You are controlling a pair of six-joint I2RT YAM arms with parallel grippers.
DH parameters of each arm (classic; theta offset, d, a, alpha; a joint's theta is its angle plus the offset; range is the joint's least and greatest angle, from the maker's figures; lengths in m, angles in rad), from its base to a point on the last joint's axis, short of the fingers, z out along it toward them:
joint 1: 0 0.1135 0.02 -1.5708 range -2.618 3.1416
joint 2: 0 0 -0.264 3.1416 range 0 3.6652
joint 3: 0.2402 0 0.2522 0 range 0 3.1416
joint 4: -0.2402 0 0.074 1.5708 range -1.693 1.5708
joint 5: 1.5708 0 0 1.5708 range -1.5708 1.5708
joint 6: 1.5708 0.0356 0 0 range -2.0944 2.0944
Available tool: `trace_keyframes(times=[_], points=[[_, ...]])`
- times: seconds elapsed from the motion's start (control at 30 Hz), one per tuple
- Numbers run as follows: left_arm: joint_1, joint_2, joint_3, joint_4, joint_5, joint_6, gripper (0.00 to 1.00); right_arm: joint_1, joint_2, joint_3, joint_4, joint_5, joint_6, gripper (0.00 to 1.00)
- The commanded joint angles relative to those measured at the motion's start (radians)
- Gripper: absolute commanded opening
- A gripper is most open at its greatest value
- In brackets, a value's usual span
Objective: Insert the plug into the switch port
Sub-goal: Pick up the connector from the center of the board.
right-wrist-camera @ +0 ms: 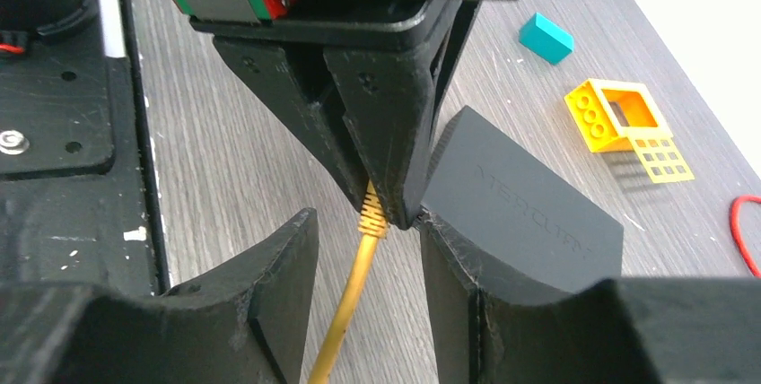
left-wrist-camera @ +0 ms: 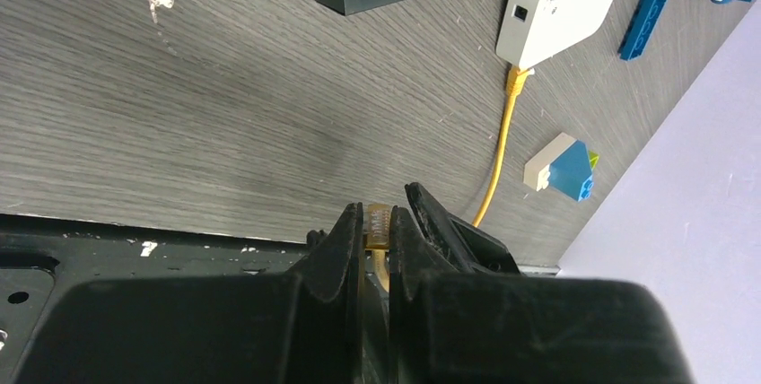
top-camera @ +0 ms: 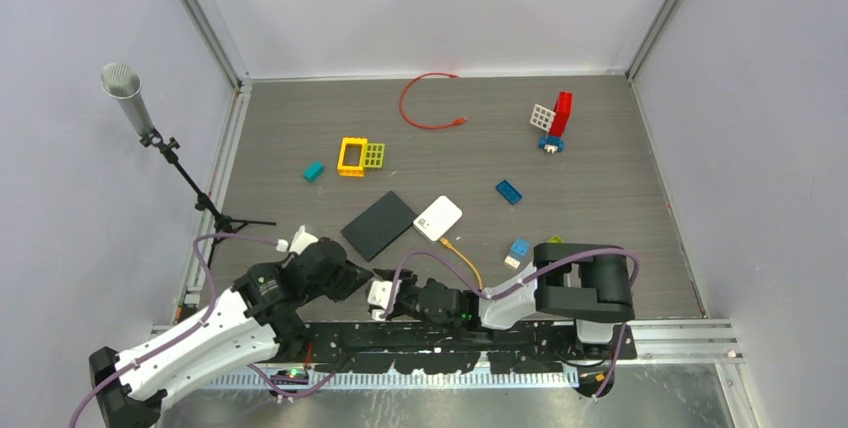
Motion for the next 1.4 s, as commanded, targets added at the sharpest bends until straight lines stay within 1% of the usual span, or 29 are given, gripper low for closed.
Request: trace_keyframes(times=[0.0, 0.03, 0.07, 0.1, 0.17, 0.2, 0.23, 0.27, 0.37, 0.43, 0.47, 0.5, 0.57, 0.63, 0.77, 0.8, 0.9, 0.97, 1.0, 1.03, 1.07, 1.13, 1.2, 1.37], points=[[-0.002, -0.027, 0.013, -0.013, -0.044, -0.016, 0.00, 0.010, 0.003, 0.024, 0.029, 0.085, -0.036, 0.49], [-0.002, -0.034, 0.012, -0.017, -0.045, -0.018, 0.00, 0.011, 0.002, 0.025, 0.017, 0.088, -0.035, 0.47], [-0.002, -0.039, 0.010, -0.020, -0.048, -0.019, 0.00, 0.012, 0.000, 0.024, 0.002, 0.092, -0.032, 0.42], [-0.002, -0.046, 0.010, -0.021, -0.051, -0.019, 0.00, 0.012, -0.002, 0.026, -0.009, 0.096, -0.028, 0.34], [-0.001, -0.063, 0.005, -0.021, -0.055, -0.007, 0.00, 0.014, -0.012, 0.024, -0.033, 0.097, -0.014, 0.08], [-0.002, -0.075, 0.004, -0.012, -0.058, 0.003, 0.00, 0.014, -0.021, 0.023, -0.048, 0.095, 0.000, 0.01], [-0.002, -0.085, 0.001, -0.002, -0.062, 0.016, 0.01, 0.014, -0.032, 0.024, -0.067, 0.090, 0.013, 0.01], [-0.002, -0.097, 0.000, 0.004, -0.067, 0.029, 0.09, 0.014, -0.042, 0.026, -0.096, 0.082, 0.025, 0.00], [-0.002, -0.132, 0.018, -0.006, -0.107, 0.083, 0.51, 0.012, -0.084, 0.026, -0.192, 0.067, 0.075, 0.00], [-0.002, -0.151, 0.049, -0.035, -0.151, 0.156, 0.72, 0.005, -0.126, 0.006, -0.247, 0.034, 0.116, 0.01], [-0.002, -0.158, 0.065, -0.039, -0.176, 0.206, 0.82, -0.001, -0.148, -0.005, -0.273, 0.015, 0.142, 0.00], [-0.002, -0.165, 0.082, -0.034, -0.196, 0.269, 0.86, -0.009, -0.176, -0.018, -0.298, -0.013, 0.169, 0.01], [-0.001, -0.186, 0.101, 0.039, -0.207, 0.443, 0.87, -0.026, -0.239, -0.049, -0.350, -0.078, 0.214, 0.01], [-0.001, -0.217, 0.087, 0.164, -0.179, 0.627, 0.86, -0.045, -0.299, -0.079, -0.393, -0.140, 0.263, 0.01], [-0.001, -0.284, -0.016, 0.448, -0.082, 0.921, 0.84, -0.105, -0.433, -0.124, -0.475, -0.297, 0.366, 0.01], [-0.001, -0.302, -0.054, 0.528, -0.044, 0.991, 0.83, -0.126, -0.462, -0.125, -0.528, -0.398, 0.392, 0.00], [-0.001, -0.370, -0.164, 0.723, 0.075, 1.169, 0.83, -0.179, -0.538, -0.101, -0.674, -0.497, 0.439, 0.00], [0.000, -0.413, -0.220, 0.837, 0.201, 1.291, 0.80, -0.217, -0.589, -0.089, -0.757, -0.555, 0.466, 0.01], [-0.001, -0.429, -0.246, 0.894, 0.265, 1.355, 0.77, -0.246, -0.616, -0.091, -0.781, -0.588, 0.482, 0.00], [-0.002, -0.440, -0.271, 0.954, 0.334, 1.387, 0.76, -0.268, -0.646, -0.097, -0.798, -0.613, 0.500, 0.00], [-0.002, -0.447, -0.294, 1.052, 0.408, 1.425, 0.73, -0.288, -0.692, -0.108, -0.806, -0.631, 0.522, 0.01], [-0.002, -0.436, -0.316, 1.143, 0.569, 1.511, 0.73, -0.323, -0.760, -0.127, -0.828, -0.650, 0.557, 0.00], [-0.002, -0.408, -0.301, 1.166, 0.656, 1.577, 0.79, -0.354, -0.824, -0.138, -0.868, -0.653, 0.588, 0.01], [-0.003, -0.228, -0.241, 1.238, 0.821, 1.699, 0.79, -0.408, -0.942, -0.144, -0.955, -0.698, 0.610, 0.01]])
